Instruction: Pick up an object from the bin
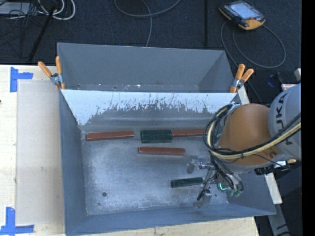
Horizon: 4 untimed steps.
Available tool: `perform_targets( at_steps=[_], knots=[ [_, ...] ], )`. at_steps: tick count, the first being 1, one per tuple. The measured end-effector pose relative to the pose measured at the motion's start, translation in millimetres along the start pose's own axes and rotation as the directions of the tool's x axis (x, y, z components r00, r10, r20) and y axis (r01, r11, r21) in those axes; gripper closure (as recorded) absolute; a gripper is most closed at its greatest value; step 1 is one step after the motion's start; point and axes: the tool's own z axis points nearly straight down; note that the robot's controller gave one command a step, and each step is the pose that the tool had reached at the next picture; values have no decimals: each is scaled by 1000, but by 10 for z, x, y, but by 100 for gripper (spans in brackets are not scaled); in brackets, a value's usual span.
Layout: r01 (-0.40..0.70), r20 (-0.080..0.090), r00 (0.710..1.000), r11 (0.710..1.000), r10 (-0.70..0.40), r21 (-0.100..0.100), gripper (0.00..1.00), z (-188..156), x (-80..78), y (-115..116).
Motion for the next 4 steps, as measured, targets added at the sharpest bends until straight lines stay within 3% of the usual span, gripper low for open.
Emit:
perform_targets(
  at_steps=[1, 2, 3, 4],
  knots=[
    [0, 5, 1000, 1000, 0, 0, 0, -26, -11, 0],
    [103, 9, 995, 995, -103, 1, 100, 561, -175, -412],
    [103, 9, 995, 995, -103, 2, 100, 561, -175, -412],
    [148, 10, 989, 989, -148, 2, 100, -829, -325, -517]
  ],
)
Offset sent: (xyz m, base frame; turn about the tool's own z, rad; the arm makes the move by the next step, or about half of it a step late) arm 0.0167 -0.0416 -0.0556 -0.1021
